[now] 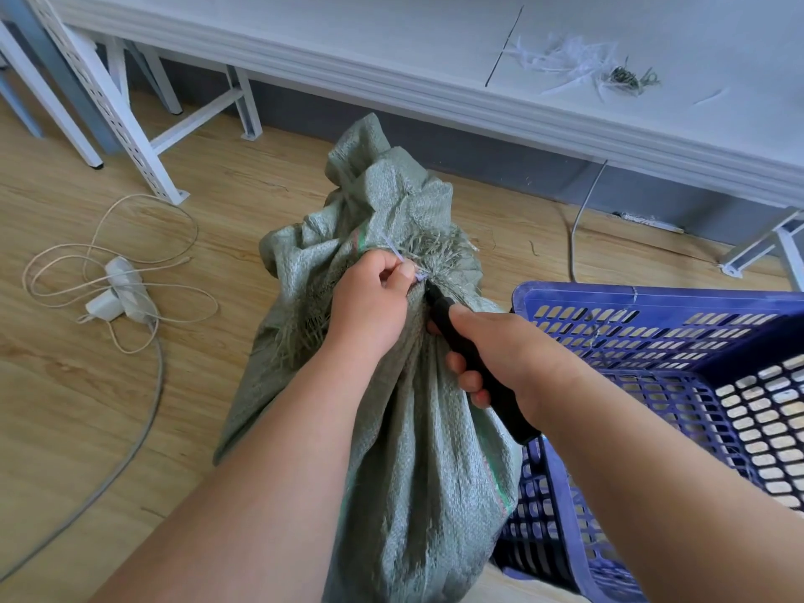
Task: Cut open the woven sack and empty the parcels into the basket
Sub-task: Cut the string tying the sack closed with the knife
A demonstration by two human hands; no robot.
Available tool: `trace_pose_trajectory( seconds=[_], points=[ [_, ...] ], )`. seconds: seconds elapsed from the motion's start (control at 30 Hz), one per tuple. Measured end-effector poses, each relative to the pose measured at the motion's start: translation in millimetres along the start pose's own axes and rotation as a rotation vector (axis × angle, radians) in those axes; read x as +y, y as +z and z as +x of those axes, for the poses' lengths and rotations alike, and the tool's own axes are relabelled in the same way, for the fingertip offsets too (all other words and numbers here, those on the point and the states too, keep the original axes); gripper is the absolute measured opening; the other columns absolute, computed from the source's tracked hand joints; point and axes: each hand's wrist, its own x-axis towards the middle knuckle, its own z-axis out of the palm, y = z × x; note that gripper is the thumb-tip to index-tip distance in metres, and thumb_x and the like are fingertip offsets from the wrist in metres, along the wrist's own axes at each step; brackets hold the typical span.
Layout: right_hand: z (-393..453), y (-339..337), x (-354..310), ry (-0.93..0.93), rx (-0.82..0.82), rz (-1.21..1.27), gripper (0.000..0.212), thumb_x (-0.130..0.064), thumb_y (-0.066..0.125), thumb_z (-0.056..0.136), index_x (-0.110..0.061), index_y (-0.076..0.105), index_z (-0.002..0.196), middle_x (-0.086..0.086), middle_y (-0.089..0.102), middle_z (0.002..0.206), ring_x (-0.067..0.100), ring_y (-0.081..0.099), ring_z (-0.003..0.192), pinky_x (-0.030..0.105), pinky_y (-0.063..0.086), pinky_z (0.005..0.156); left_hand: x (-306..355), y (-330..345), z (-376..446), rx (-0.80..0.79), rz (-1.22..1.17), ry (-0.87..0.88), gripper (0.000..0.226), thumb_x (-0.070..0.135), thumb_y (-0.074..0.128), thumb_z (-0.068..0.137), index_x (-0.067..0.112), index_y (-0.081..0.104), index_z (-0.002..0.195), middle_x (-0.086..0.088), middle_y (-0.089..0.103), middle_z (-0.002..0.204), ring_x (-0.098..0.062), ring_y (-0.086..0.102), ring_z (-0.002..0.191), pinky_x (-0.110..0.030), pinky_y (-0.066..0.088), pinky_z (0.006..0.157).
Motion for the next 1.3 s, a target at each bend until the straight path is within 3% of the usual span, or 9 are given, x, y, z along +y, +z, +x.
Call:
trace_pose_trajectory(
  seconds=[0.17, 0.37, 0.63, 0.73, 0.87, 1.07, 1.2, 1.3],
  points=[
    [-2.2, 2.6, 10.3, -0.088, 0.027, -0.024, 0.037, -0.04, 0.044, 0.1, -0.008, 0.062, 0.105, 0.005, 0.05, 0.063, 0.016, 0.036, 0.043, 0.023, 0.031, 0.044, -1.1, 3.3, 0.4, 0.023, -0.12, -0.087, 0.023, 0.031, 0.052, 0.097, 0.016, 0.066, 0.106, 0.001, 0.066, 0.099, -0.017, 0.058, 0.09, -0.027, 0.039, 0.073],
    [-4.0, 3.7, 14.1, -0.127, 0.047, -0.033, 0.043, -0.04, 0.044, 0.1, -0.001, 0.059, 0.109, 0.006, 0.049, 0.063, 0.016, 0.036, 0.042, 0.024, 0.031, 0.044, -1.1, 7.1, 3.2, 0.029, -0.207, -0.152, 0.017, 0.029, 0.054, 0.096, 0.017, 0.066, 0.099, 0.002, 0.068, 0.1, -0.015, 0.06, 0.093, -0.026, 0.038, 0.076],
    [2.4, -2.5, -1.6, -0.068, 0.06, -0.149, 0.042, -0.042, 0.043, 0.1, -0.006, 0.064, 0.104, 0.006, 0.054, 0.06, 0.021, 0.039, 0.044, 0.025, 0.035, 0.044, 1.8, 5.0, -0.5, 0.025, 0.008, -0.004, 0.022, 0.03, 0.051, 0.098, 0.015, 0.063, 0.107, 0.004, 0.057, 0.087, -0.016, 0.051, 0.082, -0.027, 0.036, 0.073],
    [3.4, -2.4, -0.7, -0.062, 0.063, -0.168, 0.045, -0.044, 0.043, 0.099, -0.004, 0.065, 0.103, 0.008, 0.054, 0.062, 0.022, 0.04, 0.047, 0.027, 0.036, 0.046, 1.8, 5.4, -1.6, 0.037, 0.036, -0.002, 0.023, 0.03, 0.051, 0.098, 0.015, 0.062, 0.11, 0.003, 0.059, 0.093, -0.016, 0.052, 0.085, -0.027, 0.037, 0.075],
    [-1.8, 1.5, 11.3, -0.148, 0.076, -0.12, 0.037, -0.04, 0.044, 0.1, -0.008, 0.061, 0.093, 0.004, 0.05, 0.06, 0.016, 0.037, 0.041, 0.023, 0.032, 0.042, 0.6, 7.5, 0.2, 0.051, -0.086, -0.091, 0.025, 0.03, 0.052, 0.097, 0.014, 0.064, 0.111, 0.003, 0.063, 0.097, -0.017, 0.057, 0.091, -0.028, 0.041, 0.08],
    [-5.1, 2.9, 13.2, -0.197, 0.079, -0.123, 0.034, -0.038, 0.044, 0.1, -0.015, 0.049, 0.076, 0.007, 0.048, 0.063, 0.017, 0.035, 0.043, 0.026, 0.031, 0.045, -0.6, 9.5, 4.3, 0.051, -0.274, -0.192, 0.023, 0.027, 0.056, 0.095, 0.012, 0.066, 0.109, 0.01, 0.065, 0.087, -0.008, 0.058, 0.082, -0.023, 0.038, 0.075],
    [-8.6, 2.5, 10.0, -0.19, 0.073, -0.163, 0.034, -0.038, 0.043, 0.101, -0.013, 0.054, 0.08, 0.005, 0.049, 0.062, 0.017, 0.037, 0.044, 0.026, 0.033, 0.046, -0.4, 9.1, 4.5, 0.051, -0.292, -0.216, 0.018, 0.027, 0.057, 0.095, 0.014, 0.066, 0.104, 0.008, 0.066, 0.087, -0.011, 0.058, 0.084, -0.022, 0.037, 0.067],
    [-4.6, 1.0, 5.3, -0.144, 0.087, -0.188, 0.043, -0.041, 0.043, 0.1, -0.003, 0.061, 0.092, 0.007, 0.052, 0.061, 0.021, 0.038, 0.045, 0.028, 0.035, 0.047, 0.9, 6.9, 2.9, 0.037, -0.227, -0.173, 0.024, 0.029, 0.055, 0.096, 0.013, 0.066, 0.11, 0.004, 0.067, 0.097, -0.015, 0.059, 0.09, -0.024, 0.038, 0.074]
  ],
)
